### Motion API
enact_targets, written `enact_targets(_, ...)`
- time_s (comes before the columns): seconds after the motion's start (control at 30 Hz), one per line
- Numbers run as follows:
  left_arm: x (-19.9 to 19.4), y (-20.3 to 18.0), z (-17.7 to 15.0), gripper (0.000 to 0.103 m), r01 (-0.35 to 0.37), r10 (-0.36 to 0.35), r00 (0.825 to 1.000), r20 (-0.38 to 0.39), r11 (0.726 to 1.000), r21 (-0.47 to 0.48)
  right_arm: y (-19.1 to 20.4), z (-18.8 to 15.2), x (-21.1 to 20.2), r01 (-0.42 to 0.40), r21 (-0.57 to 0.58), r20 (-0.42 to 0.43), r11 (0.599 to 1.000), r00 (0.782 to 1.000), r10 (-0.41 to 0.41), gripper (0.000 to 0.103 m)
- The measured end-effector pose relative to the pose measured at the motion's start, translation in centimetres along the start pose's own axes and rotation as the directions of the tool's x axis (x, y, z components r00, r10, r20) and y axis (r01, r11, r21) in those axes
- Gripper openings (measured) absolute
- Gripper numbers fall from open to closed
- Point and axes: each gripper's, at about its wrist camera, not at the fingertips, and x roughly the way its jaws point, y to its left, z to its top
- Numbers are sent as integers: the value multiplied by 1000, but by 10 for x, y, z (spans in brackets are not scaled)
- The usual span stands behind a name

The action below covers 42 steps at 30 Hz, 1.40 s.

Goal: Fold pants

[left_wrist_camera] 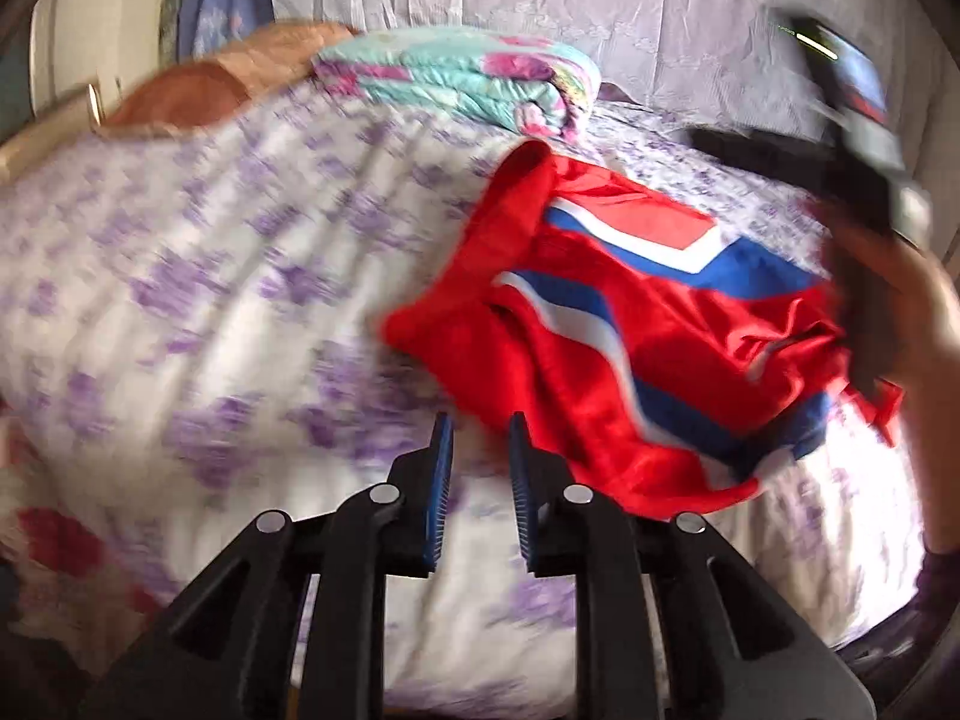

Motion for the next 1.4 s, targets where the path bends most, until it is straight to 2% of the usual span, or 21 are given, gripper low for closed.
enact_targets(0.1, -23, -1, 8, 18, -17, 14, 997, 70, 999, 52, -62, -68, -61, 119, 30, 27, 992, 992, -120, 81)
enact_targets(0.23, -32, -18, 32, 31, 19, -32, 989, 142, 996, 91, -159, -176, -128, 375, 128, -102, 918, 926, -364, 83)
enact_targets(0.3, -23, -32, 41, 36, 43, -57, 989, 138, 994, 101, -186, -213, -144, 409, 176, -161, 895, 909, -384, 83)
enact_targets(0.37, -8, -54, 45, 36, 116, -127, 987, 94, 986, 118, -204, -245, -150, 410, 190, -212, 892, 904, -371, 83)
enact_targets(0.47, 23, -92, 41, 36, 183, -187, 982, 5, 970, 160, -202, -259, -134, 394, 116, -185, 912, 911, -370, 81)
enact_targets(0.5, 34, -105, 38, 36, 184, -184, 983, -19, 966, 179, -201, -260, -122, 414, 68, -186, 908, 899, -396, 78)
enact_targets(0.53, 42, -113, 33, 36, 179, -176, 984, -37, 965, 191, -202, -260, -109, 409, 53, -215, 911, 896, -390, 43)
enact_targets(0.57, 50, -118, 29, 36, 175, -168, 984, -56, 965, 196, -209, -260, -91, 343, 78, -284, 936, 908, -309, 1)
enact_targets(0.6, 59, -119, 24, 36, 174, -159, 983, -90, 966, 192, -219, -258, -78, 279, 144, -320, 949, 921, -222, 0)
enact_targets(0.63, 64, -117, 21, 36, 179, -160, 981, -112, 967, 183, -226, -251, -75, 269, 175, -307, 947, 929, -207, 0)
enact_targets(0.77, 69, -100, 14, 36, 127, -106, 986, -125, 978, 168, -258, -202, -67, 273, 205, -253, 940, 942, -219, 0)
enact_targets(0.83, 68, -89, 15, 36, 122, -103, 986, -130, 982, 143, -276, -178, -68, 238, 228, -258, 944, 950, -176, 6)
enact_targets(0.93, 57, -79, 17, 36, 110, -97, 991, -95, 983, 146, -270, -164, -94, 160, 193, -200, 968, 972, -121, 100)
enact_targets(1.0, 53, -77, 18, 36, 97, -86, 994, -72, 982, 162, -248, -174, -109, 90, 130, -166, 987, 984, -68, 100)
enact_targets(1.03, 55, -77, 19, 37, 102, -91, 993, -72, 981, 165, -237, -185, -109, 57, 109, -192, 992, 981, -35, 97)
enact_targets(1.1, 59, -80, 22, 38, 111, -98, 992, -81, 979, 174, -220, -205, -107, 27, 91, -230, 996, 973, -5, 75)
enact_targets(1.13, 63, -84, 23, 38, 119, -104, 991, -90, 977, 180, -213, -217, -96, 52, 68, -276, 996, 961, -32, 47)
enact_targets(1.17, 67, -87, 23, 39, 124, -108, 989, -98, 975, 185, -212, -229, -81, 77, 63, -334, 995, 941, -52, 10)
enact_targets(1.23, 74, -92, 24, 39, 126, -106, 988, -115, 973, 192, -222, -241, -64, 67, 136, -385, 988, 923, -9, 6)
enact_targets(1.3, 80, -95, 22, 39, 127, -104, 986, -129, 974, 189, -233, -231, -62, 96, 139, -358, 986, 933, -40, 6)
enact_targets(1.4, 81, -95, 19, 39, 119, -96, 988, -123, 974, 193, -269, -178, -59, 166, 140, -283, 976, 951, -121, 6)
